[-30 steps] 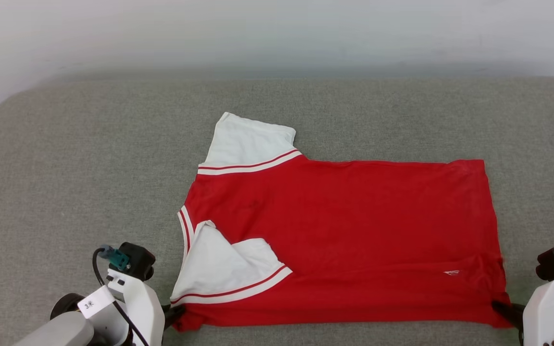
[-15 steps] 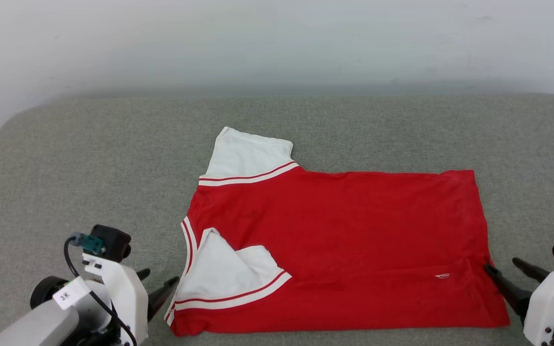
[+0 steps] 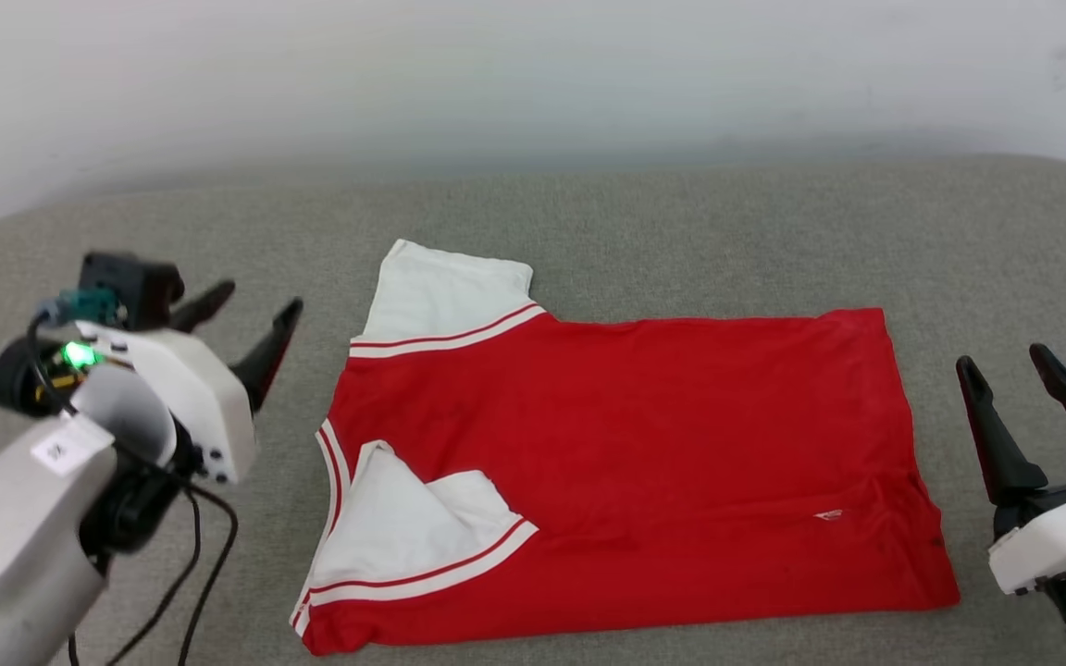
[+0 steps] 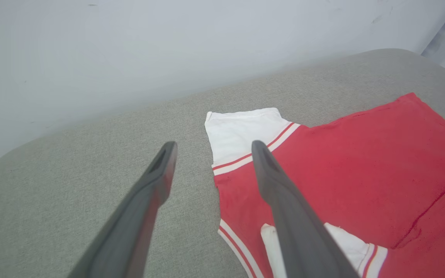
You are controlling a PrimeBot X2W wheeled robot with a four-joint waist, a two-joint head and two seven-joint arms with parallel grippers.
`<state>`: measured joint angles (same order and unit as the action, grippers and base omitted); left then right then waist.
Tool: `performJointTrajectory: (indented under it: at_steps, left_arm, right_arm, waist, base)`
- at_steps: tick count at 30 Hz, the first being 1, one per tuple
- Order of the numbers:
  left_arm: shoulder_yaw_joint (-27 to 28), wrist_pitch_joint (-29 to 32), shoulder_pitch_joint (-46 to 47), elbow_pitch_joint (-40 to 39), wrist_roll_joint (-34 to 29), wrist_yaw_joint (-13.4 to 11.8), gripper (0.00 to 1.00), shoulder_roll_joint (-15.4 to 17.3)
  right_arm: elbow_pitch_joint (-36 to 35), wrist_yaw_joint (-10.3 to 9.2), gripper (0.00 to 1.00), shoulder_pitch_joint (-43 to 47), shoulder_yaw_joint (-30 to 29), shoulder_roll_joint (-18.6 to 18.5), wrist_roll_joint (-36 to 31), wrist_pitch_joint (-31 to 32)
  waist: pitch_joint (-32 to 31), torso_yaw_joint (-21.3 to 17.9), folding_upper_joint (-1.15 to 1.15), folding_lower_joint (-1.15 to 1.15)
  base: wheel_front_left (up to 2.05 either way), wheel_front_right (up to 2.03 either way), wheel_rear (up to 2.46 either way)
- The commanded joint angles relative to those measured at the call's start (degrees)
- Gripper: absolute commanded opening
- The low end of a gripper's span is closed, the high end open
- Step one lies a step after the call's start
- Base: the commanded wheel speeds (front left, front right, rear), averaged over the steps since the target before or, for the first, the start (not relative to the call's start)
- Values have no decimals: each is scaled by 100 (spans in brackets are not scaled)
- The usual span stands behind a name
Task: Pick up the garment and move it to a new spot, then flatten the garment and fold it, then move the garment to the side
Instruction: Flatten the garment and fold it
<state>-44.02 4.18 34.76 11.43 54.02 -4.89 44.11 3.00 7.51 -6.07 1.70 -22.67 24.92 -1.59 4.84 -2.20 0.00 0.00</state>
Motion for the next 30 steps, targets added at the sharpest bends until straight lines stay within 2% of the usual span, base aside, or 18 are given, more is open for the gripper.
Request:
performJointTrajectory:
  at_steps: [1, 8, 16, 21, 26, 30]
  left_arm:
    - [30, -51, 182, 57, -78, 20, 100, -57]
    - [49, 28, 1371, 557, -485, 305, 100, -264]
    - [-42, 723, 2813, 1446, -619, 825, 100, -501]
    - [-171, 1571, 3541, 2025, -407, 1075, 100, -681]
    - [-391, 2753, 3987, 2486, -131, 1165, 100, -789]
    - [-597, 3531, 4205, 2712, -20, 1196, 100, -731]
  right_arm:
    - [-158, -5, 100, 83, -72, 140, -141, -65]
    - [-1035, -5, 100, 236, -193, 584, -739, -57]
    - [-1552, -5, 100, 7, -24, 797, -983, 13]
    - [-1673, -5, 100, -147, 40, 835, -1061, 36]
    - [-1746, -5, 100, -281, 61, 856, -1078, 37]
    - [-1743, -5, 100, -400, 110, 877, -1039, 65]
  waist:
    - [135, -69, 0, 0]
    - [744, -310, 0, 0]
    - [1505, -590, 0, 0]
    - [1923, -729, 0, 0]
    - [2261, -818, 0, 0]
    - [2495, -895, 0, 0]
  base:
    - [0, 0, 0]
    - [0, 0, 0]
    - [0, 0, 0]
    - [0, 0, 0]
    - [0, 0, 0]
    - [0, 0, 0]
